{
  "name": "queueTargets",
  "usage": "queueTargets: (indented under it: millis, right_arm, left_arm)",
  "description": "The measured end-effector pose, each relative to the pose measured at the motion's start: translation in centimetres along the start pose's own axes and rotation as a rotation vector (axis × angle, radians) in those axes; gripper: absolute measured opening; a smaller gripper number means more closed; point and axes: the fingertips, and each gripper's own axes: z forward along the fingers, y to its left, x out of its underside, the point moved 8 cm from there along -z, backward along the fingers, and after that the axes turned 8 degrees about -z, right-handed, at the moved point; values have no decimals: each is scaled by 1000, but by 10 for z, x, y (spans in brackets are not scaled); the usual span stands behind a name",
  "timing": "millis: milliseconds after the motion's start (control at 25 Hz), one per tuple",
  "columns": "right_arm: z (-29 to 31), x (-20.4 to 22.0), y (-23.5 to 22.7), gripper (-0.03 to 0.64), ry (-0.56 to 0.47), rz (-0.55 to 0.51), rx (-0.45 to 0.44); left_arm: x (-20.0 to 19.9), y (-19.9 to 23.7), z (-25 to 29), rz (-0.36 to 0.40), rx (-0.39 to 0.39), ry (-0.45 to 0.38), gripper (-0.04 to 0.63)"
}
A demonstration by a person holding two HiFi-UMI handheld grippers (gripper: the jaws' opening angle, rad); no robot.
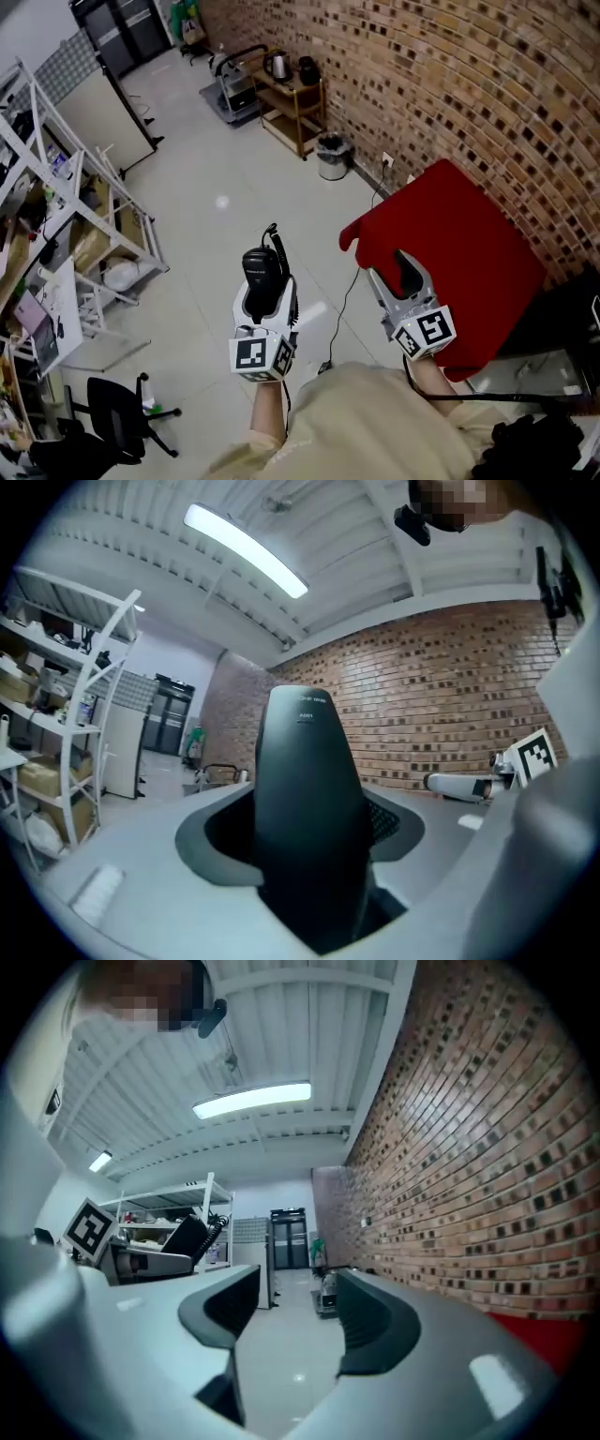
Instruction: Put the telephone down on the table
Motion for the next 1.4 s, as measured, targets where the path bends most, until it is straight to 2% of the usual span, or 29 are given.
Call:
queueTargets:
  millis: [80,160,240,320,440,560,720,880,1120,1400]
  right_arm:
    - [-36,-17,-26,245,-16,-33,80]
    - [-76,-26,-61,244,-18,-126,182]
    - [-117,-28,-93,244,36,-213,263]
    - [-157,-29,-125,244,48,-244,325]
    - [-207,-29,-173,244,22,-232,416]
    - [-250,-26,-212,244,49,-217,515]
    - [-302,-24,-242,244,114,-170,629]
    - [-341,-23,-276,245,57,-186,723]
    - [-388,-5,-316,244,68,-151,867]
    - [-410,33,-380,244,104,-127,983]
  left_arm:
    - [4,-41,22,11,78,29,284]
    - [19,-90,50,19,164,62,284]
    - [40,-138,75,13,241,92,284]
    - [61,-182,95,-3,298,126,284]
    - [86,-242,126,-5,374,162,284]
    - [107,-294,154,-8,458,202,283]
    - [143,-356,182,-37,572,280,282]
    - [179,-413,214,-33,660,333,282]
    - [240,-476,251,6,771,431,282]
    - [337,-530,328,14,839,568,282]
